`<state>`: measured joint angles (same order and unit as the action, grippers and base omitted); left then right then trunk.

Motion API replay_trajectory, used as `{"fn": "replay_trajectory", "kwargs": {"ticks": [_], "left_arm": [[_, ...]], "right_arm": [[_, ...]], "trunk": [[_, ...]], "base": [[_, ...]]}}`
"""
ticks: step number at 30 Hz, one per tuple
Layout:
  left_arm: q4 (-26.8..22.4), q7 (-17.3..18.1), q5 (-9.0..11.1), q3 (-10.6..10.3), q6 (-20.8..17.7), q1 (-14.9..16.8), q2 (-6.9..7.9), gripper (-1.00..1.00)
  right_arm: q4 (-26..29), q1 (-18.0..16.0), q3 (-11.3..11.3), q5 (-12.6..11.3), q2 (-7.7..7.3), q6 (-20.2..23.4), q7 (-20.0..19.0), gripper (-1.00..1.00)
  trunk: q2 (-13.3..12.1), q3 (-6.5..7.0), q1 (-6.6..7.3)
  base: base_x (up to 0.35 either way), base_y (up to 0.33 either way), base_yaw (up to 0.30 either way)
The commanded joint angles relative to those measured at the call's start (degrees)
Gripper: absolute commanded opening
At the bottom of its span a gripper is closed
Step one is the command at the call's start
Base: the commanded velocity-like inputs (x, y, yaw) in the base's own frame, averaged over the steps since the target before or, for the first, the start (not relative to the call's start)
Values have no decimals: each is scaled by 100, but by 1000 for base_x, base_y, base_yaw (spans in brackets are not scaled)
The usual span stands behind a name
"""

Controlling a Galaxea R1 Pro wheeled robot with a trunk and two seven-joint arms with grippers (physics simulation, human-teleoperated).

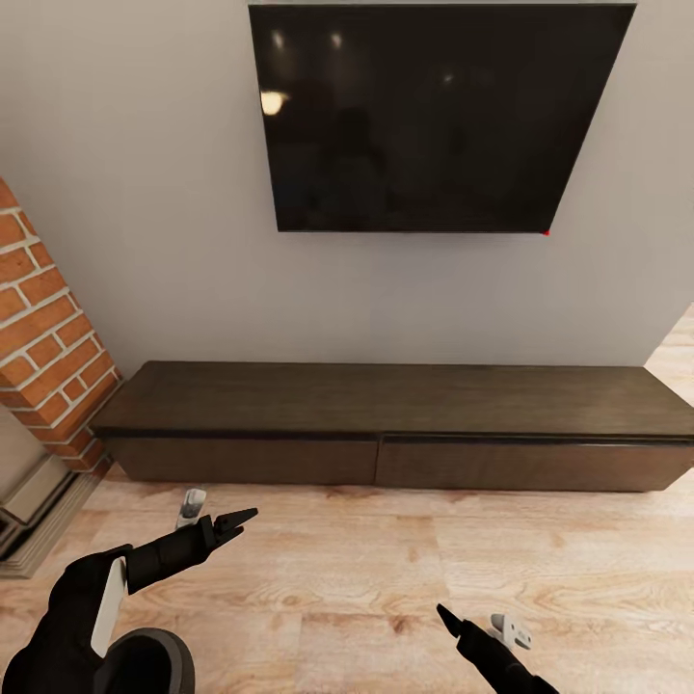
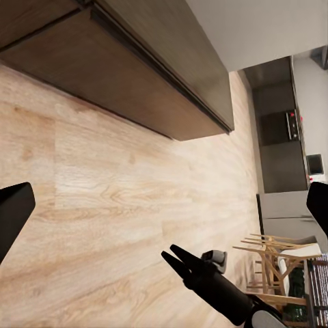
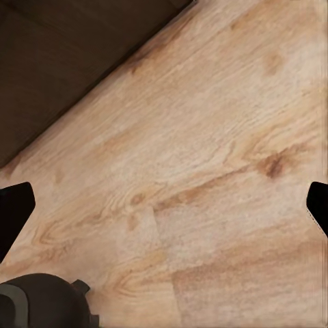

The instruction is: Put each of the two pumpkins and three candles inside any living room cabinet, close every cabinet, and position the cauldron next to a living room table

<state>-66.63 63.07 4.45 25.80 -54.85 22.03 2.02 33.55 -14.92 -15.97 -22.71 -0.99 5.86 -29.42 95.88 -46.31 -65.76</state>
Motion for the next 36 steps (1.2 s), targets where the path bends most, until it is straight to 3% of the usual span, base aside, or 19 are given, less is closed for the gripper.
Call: {"fn": "replay_trajectory", "kwargs": {"ticks": [1,24,29,32,36], "left_arm": [[0,3,21,3,-44,3,0,100],[9,3,21,3,-47,3,0,100],[9,3,21,3,-40,3,3,100],[9,3,21,3,-41,3,1,100],[9,3,21,5,-43,3,5,100]], "right_arm": [[3,-2,-18,-61,2,55,19,100],[3,-4,43,-67,11,-126,252,100],[-2,-3,327,-72,11,-152,282,100],[-1,-3,501,-75,11,-151,502,100],[4,-4,756,-84,44,-131,1383,100]], "trunk": [[2,-4,1],[2,-4,1],[2,-4,1],[2,-4,1],[2,-4,1]], "base": [[-2,0,0],[-47,0,0],[-45,0,0],[-19,0,0],[-68,52,0]]}}
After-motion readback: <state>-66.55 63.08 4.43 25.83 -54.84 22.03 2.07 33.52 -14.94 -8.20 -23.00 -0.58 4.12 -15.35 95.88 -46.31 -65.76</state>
